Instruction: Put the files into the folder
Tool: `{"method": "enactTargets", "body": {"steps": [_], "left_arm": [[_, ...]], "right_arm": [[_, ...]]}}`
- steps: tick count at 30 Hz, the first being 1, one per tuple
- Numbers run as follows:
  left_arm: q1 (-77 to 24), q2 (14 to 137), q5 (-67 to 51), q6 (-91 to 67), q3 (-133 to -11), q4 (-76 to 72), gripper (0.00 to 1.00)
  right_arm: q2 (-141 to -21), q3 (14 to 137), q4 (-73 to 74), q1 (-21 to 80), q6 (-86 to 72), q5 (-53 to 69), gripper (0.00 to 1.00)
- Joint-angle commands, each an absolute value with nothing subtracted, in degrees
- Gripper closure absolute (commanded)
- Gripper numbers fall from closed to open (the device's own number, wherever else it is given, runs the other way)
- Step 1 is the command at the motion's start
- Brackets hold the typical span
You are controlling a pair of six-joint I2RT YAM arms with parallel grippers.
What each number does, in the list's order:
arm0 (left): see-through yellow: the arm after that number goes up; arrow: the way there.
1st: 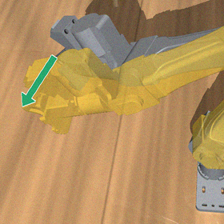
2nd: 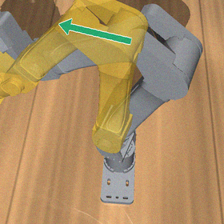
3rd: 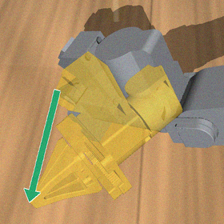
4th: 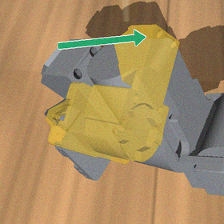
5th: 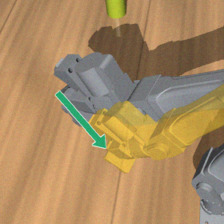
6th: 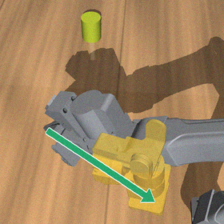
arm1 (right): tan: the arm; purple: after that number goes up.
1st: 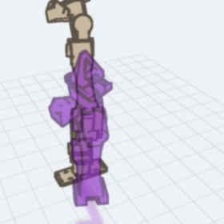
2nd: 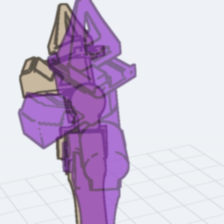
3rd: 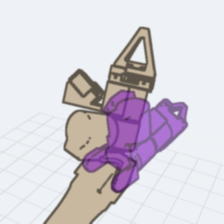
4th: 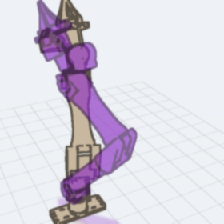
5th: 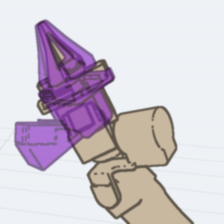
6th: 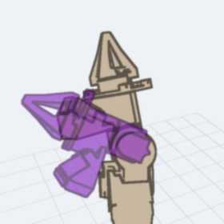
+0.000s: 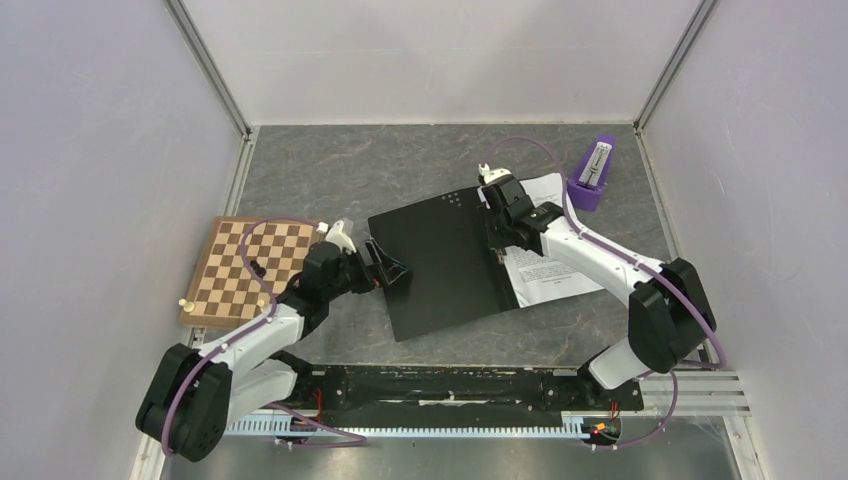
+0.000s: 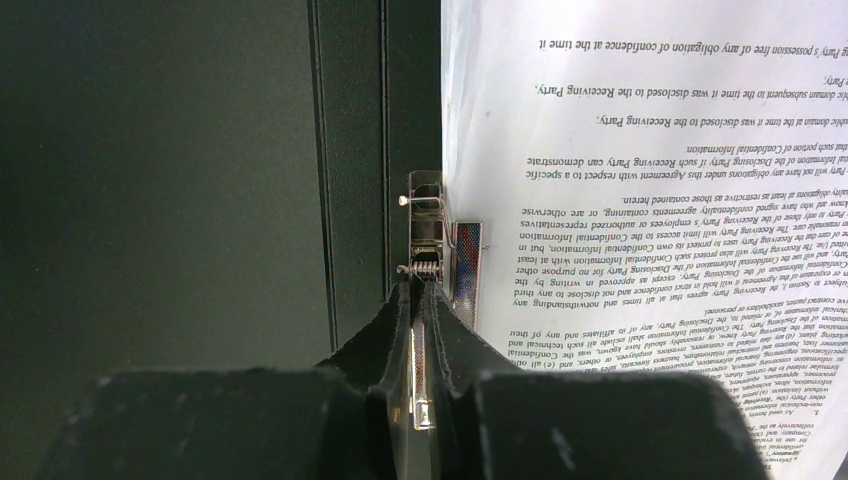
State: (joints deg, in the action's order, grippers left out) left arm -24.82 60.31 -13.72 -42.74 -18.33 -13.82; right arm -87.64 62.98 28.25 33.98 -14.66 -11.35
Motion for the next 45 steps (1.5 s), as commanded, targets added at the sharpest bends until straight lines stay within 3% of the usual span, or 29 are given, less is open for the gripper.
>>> {"method": "enactTargets", "body": {"steps": [1, 33, 45], "left_arm": [[-24.7, 58.4, -14.3, -44.5, -17.7, -18.5, 0.05], [-24.7, 62.7, -20.9, -50.1, -17.1, -29.4, 0.05], [-24.8, 54.2, -20.4, -54.8, -20.8, -22.5, 0.05]], "right_arm": [[-83.9, 66.4, 26.2, 33.5, -14.0, -10.0, 1.00], [-81.8, 67.2, 27.2, 31.9, -14.4, -9.7, 1.00], [-82.1, 63.4, 25.2, 31.6, -15.9, -8.7, 1.00]]}}
